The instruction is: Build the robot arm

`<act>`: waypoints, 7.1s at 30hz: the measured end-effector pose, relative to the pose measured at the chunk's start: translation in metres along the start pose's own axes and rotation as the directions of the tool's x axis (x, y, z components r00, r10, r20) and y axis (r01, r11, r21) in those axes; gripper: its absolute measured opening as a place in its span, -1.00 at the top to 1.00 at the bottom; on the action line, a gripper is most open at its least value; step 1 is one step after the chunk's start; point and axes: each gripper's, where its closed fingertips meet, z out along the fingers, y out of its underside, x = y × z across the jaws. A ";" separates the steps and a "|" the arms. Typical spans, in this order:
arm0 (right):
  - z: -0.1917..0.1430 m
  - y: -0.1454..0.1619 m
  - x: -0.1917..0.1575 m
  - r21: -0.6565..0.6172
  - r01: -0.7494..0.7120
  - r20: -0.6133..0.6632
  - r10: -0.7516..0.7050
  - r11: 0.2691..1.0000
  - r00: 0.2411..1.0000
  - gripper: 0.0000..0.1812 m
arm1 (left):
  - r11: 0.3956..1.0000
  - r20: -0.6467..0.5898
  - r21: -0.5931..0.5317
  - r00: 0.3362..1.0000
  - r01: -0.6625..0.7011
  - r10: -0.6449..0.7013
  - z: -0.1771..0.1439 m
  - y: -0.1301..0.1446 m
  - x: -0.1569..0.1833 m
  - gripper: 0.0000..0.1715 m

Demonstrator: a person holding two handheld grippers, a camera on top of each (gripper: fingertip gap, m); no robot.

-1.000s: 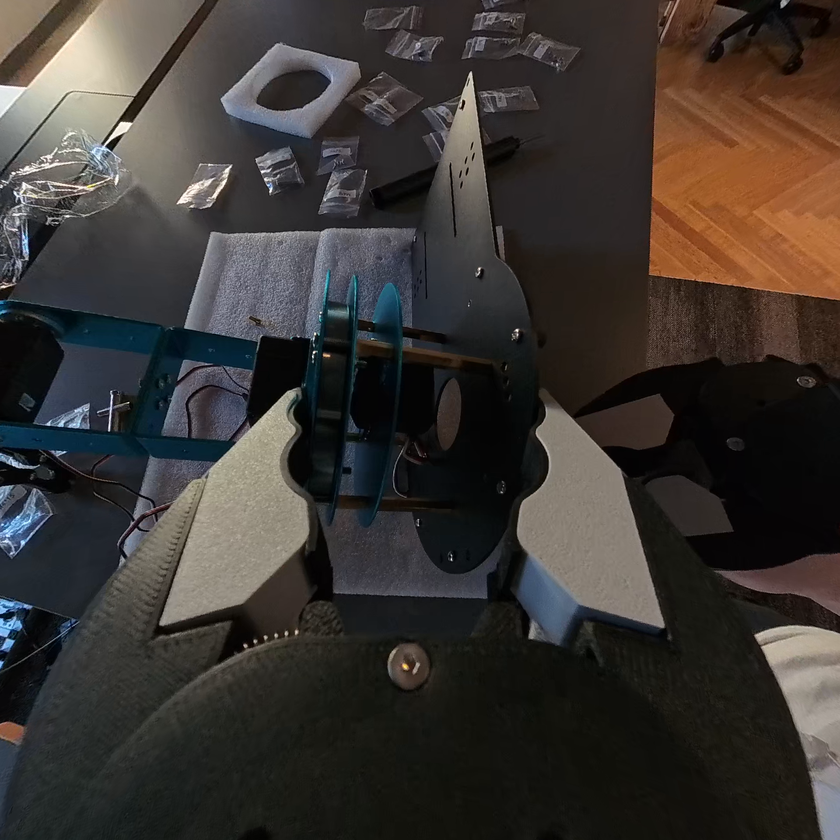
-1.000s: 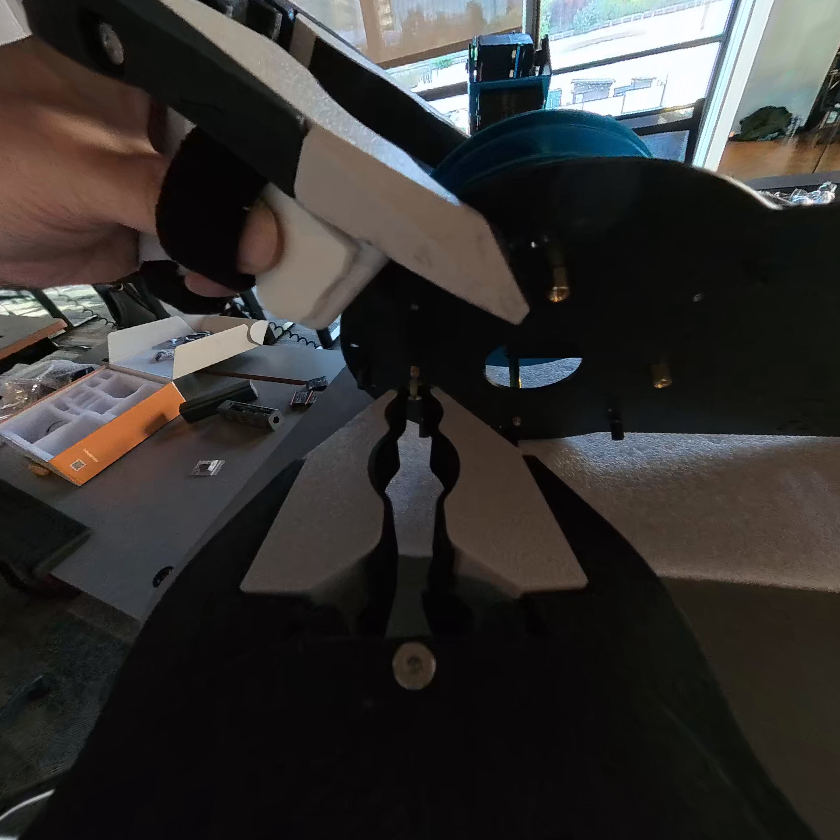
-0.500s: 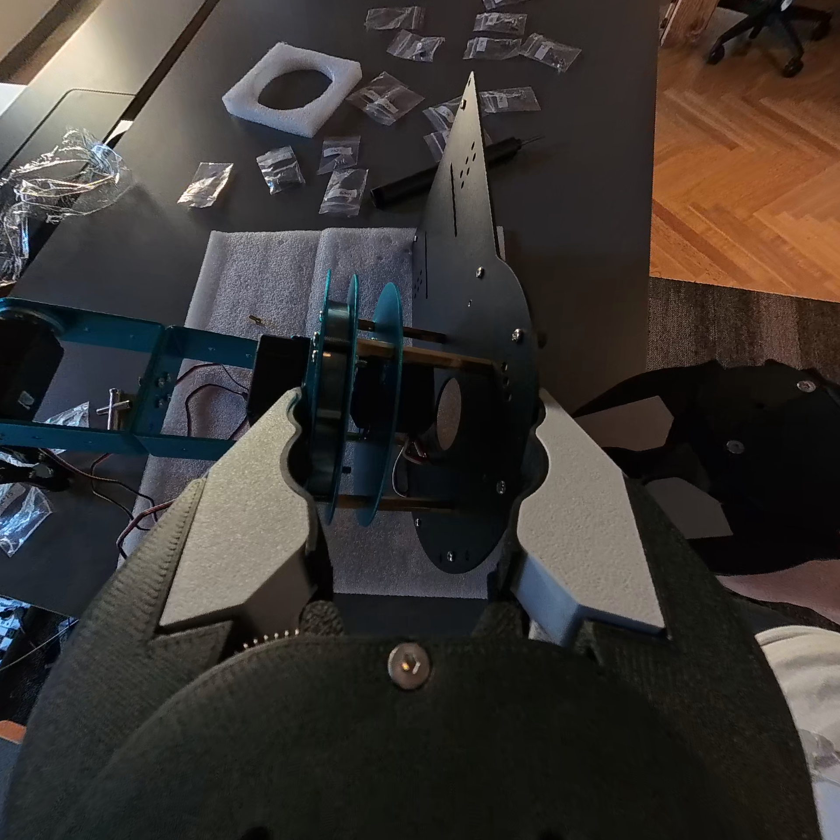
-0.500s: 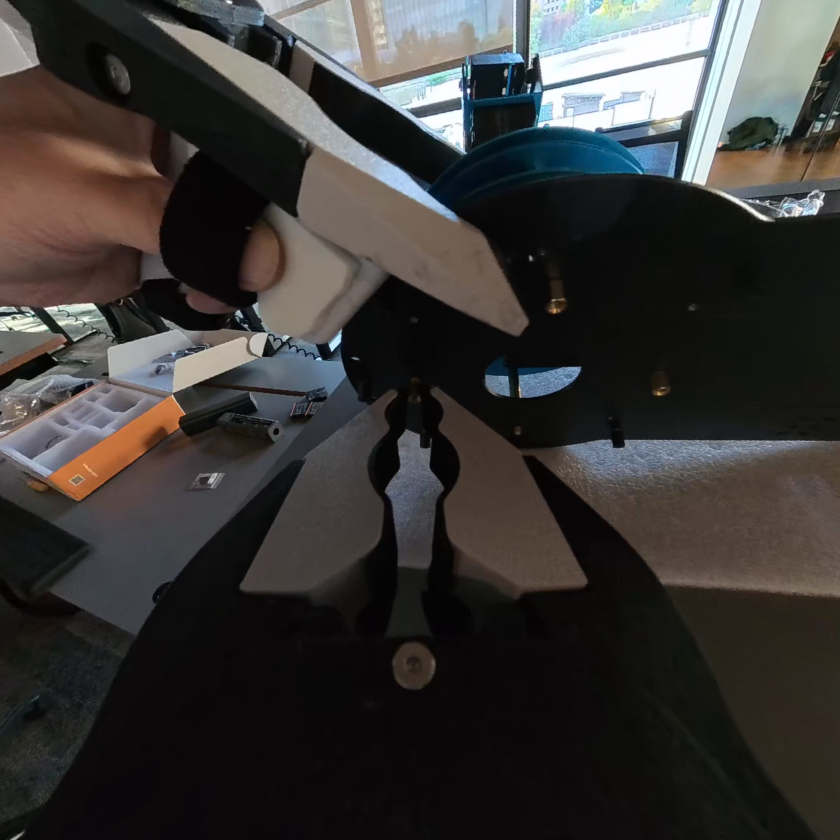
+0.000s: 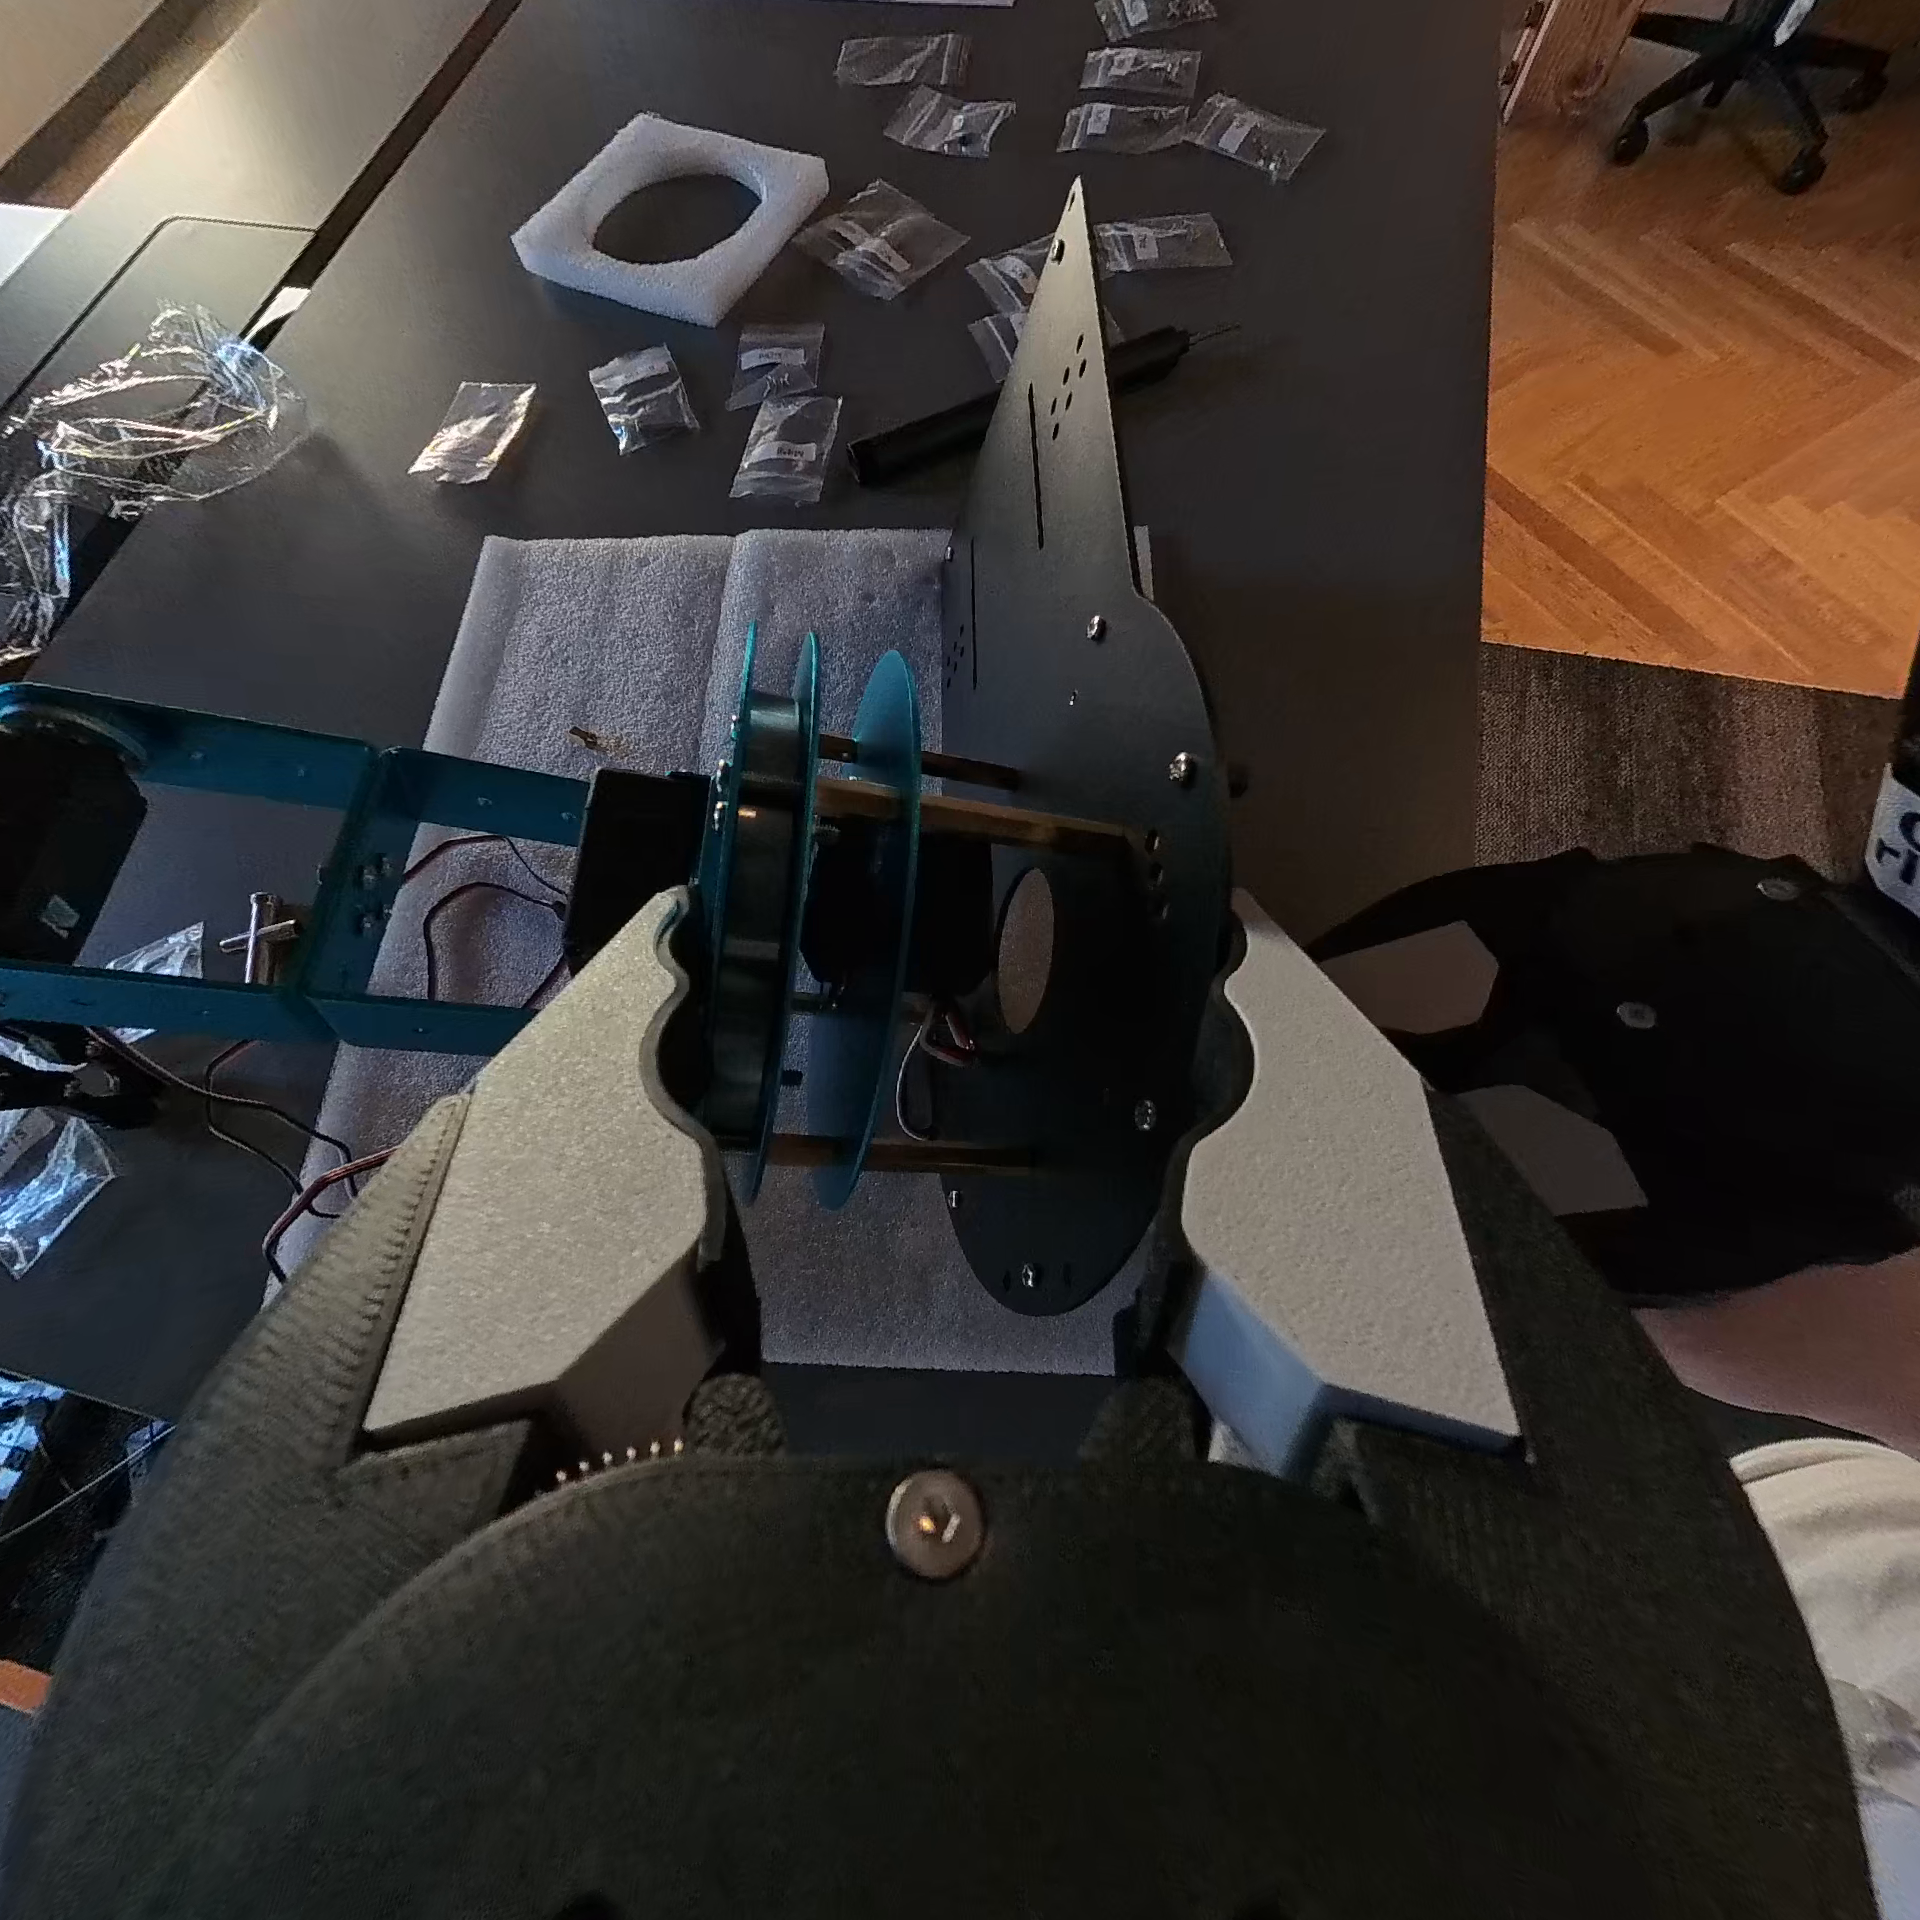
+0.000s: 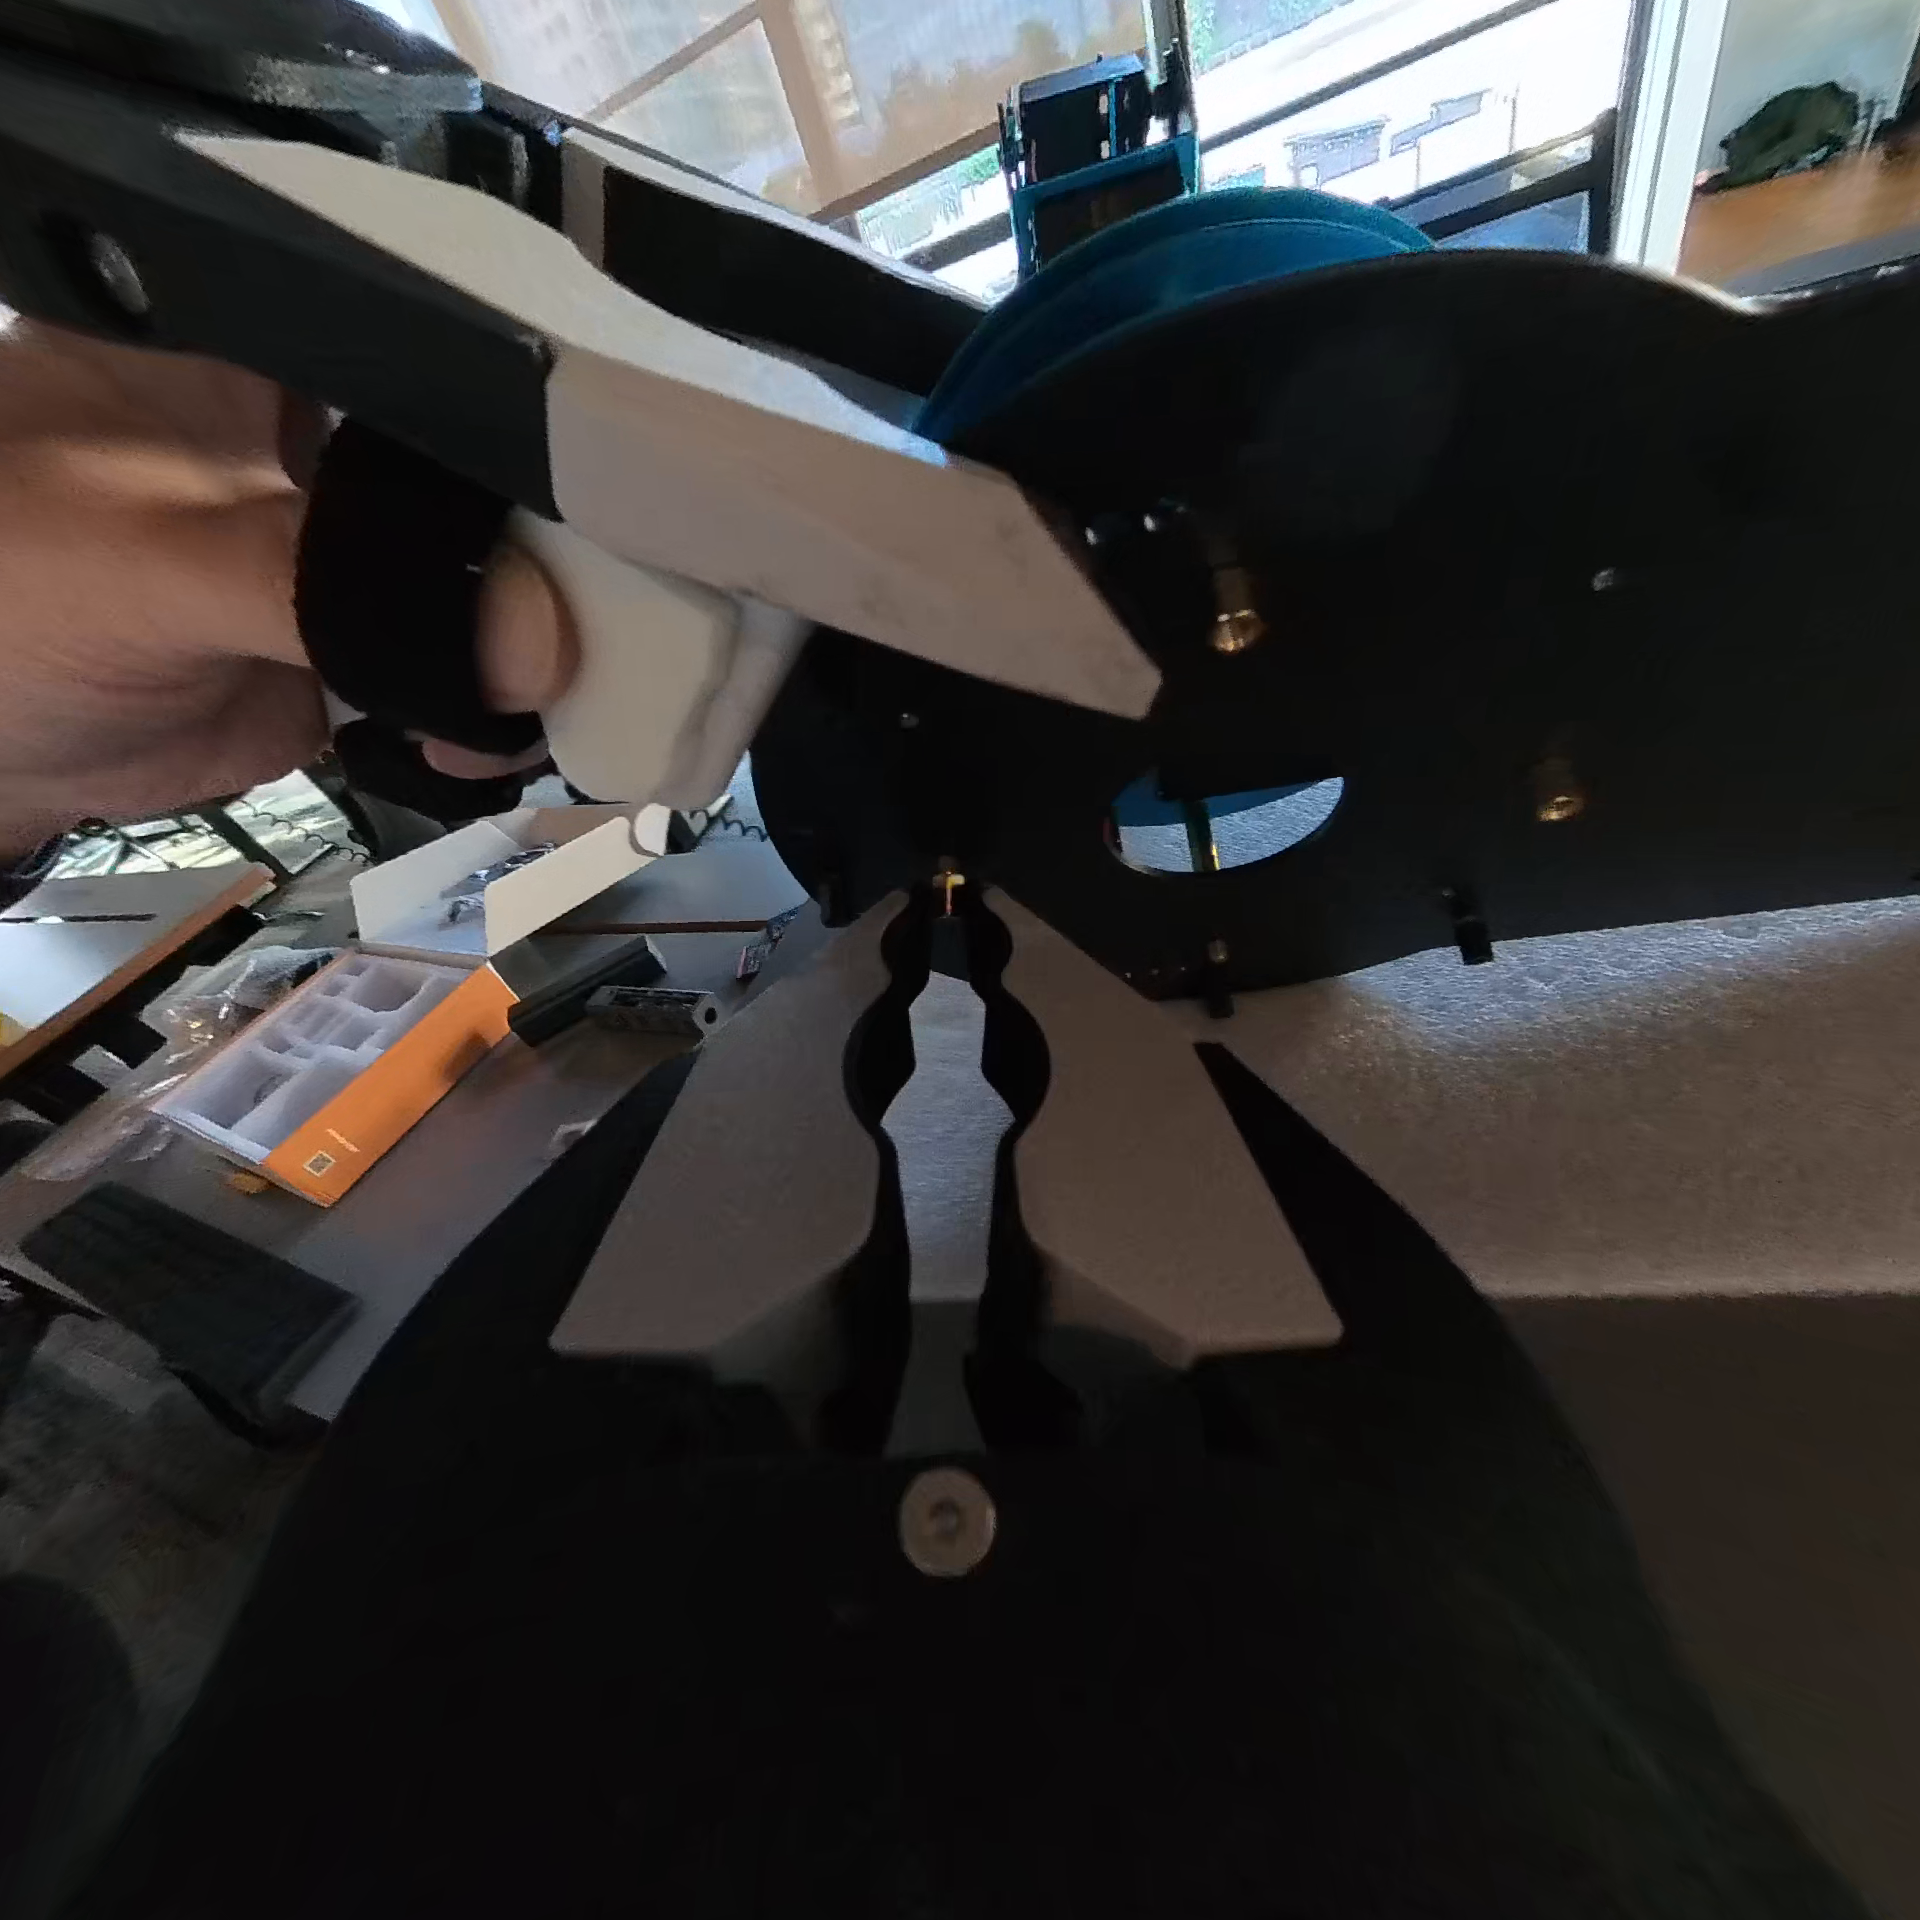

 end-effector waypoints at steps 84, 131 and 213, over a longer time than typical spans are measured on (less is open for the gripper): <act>0.000 -0.002 0.000 -0.120 -0.881 0.407 0.832 0.457 0.376 0.96 | 1.000 -0.004 0.008 1.000 -0.003 0.003 0.000 0.000 0.000 -0.11; -0.006 -0.001 0.000 -0.057 0.493 -0.171 -0.495 0.868 0.852 0.90 | 1.000 -0.007 0.005 1.000 -0.008 0.008 0.000 0.000 0.000 -0.11; -0.005 -0.011 0.026 0.059 -0.160 0.013 0.159 0.985 0.987 0.95 | 1.000 -0.005 0.002 1.000 -0.005 0.005 0.000 0.000 0.000 -0.11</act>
